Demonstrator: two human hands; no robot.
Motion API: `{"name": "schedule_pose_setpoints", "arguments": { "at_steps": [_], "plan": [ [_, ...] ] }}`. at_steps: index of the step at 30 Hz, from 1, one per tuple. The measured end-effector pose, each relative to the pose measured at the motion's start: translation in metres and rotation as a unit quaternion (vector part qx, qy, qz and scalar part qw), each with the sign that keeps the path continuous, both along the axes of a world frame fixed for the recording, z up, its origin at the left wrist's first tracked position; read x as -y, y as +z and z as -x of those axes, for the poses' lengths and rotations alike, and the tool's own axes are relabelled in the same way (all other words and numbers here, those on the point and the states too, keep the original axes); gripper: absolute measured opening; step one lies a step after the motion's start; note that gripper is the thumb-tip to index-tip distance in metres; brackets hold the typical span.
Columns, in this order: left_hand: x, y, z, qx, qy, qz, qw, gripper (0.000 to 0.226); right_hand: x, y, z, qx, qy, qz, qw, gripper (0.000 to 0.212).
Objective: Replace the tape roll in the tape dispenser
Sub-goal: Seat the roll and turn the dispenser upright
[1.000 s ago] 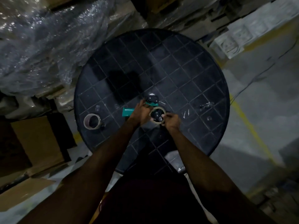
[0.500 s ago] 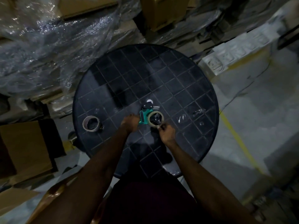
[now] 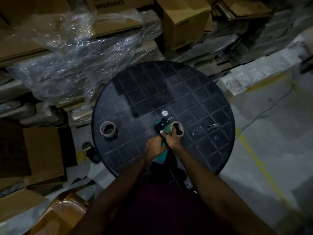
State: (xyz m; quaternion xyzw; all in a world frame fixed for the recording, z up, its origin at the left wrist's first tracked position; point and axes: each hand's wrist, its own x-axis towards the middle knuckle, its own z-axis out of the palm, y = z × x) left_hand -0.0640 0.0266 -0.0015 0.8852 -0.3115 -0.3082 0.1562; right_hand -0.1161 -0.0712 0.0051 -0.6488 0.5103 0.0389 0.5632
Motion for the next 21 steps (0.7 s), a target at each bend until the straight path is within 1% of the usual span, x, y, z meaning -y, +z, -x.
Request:
{"name": "schedule_pose_setpoints", "arguments": {
  "at_steps": [2, 4, 6, 7, 8, 9, 10, 12, 13, 14, 15, 18, 20, 21],
  "plan": [
    [0.000, -0.001, 0.008, -0.027, -0.001, 0.038, 0.999, 0.040, 0.003, -0.003, 0.004, -0.004, -0.022, 0.012, 1.000, 0.083],
    [-0.002, -0.001, 0.008, -0.090, -0.012, 0.061, 0.994, 0.033, 0.005, -0.006, 0.012, -0.008, -0.025, 0.038, 0.999, 0.083],
    [-0.005, 0.003, 0.000, -0.156, -0.029, 0.070, 0.985, 0.026, 0.006, 0.000, 0.017, -0.002, -0.018, 0.042, 0.999, 0.082],
    [-0.006, 0.007, -0.003, -0.175, -0.023, 0.078, 0.981, 0.020, 0.007, 0.003, 0.018, 0.002, -0.009, 0.044, 0.999, 0.079],
    [-0.006, 0.011, -0.005, -0.184, 0.005, 0.095, 0.978, 0.013, 0.007, 0.008, 0.020, 0.005, 0.007, 0.052, 0.999, 0.078],
    [-0.005, 0.013, -0.008, -0.187, 0.059, 0.123, 0.973, 0.011, 0.008, 0.010, 0.021, 0.010, 0.022, 0.066, 0.998, 0.079],
    [-0.004, 0.015, -0.010, -0.180, 0.127, 0.159, 0.962, 0.014, 0.008, 0.014, 0.022, 0.014, 0.037, 0.082, 0.996, 0.081],
    [-0.006, 0.020, -0.016, -0.122, 0.234, 0.226, 0.938, 0.014, 0.007, 0.020, 0.027, 0.021, 0.060, 0.092, 0.994, 0.084],
    [-0.007, 0.021, -0.020, -0.077, 0.254, 0.246, 0.932, 0.011, 0.006, 0.022, 0.030, 0.019, 0.074, 0.093, 0.993, 0.085],
    [-0.007, 0.025, -0.025, -0.030, 0.245, 0.251, 0.936, 0.009, 0.004, 0.023, 0.033, 0.020, 0.092, 0.100, 0.991, 0.086],
    [-0.007, 0.027, -0.030, 0.008, 0.215, 0.241, 0.946, 0.016, 0.003, 0.022, 0.036, 0.016, 0.112, 0.117, 0.987, 0.086],
    [0.000, 0.037, -0.044, 0.078, 0.075, 0.152, 0.982, 0.043, 0.001, 0.018, 0.041, 0.012, 0.181, 0.182, 0.966, 0.081],
    [0.005, 0.041, -0.049, 0.083, -0.005, 0.087, 0.993, 0.056, 0.002, 0.022, 0.040, -0.018, 0.229, 0.205, 0.951, 0.079],
    [0.006, 0.041, -0.051, 0.075, -0.023, 0.069, 0.995, 0.062, 0.000, 0.028, 0.039, -0.030, 0.249, 0.218, 0.943, 0.079]
  ]
}}
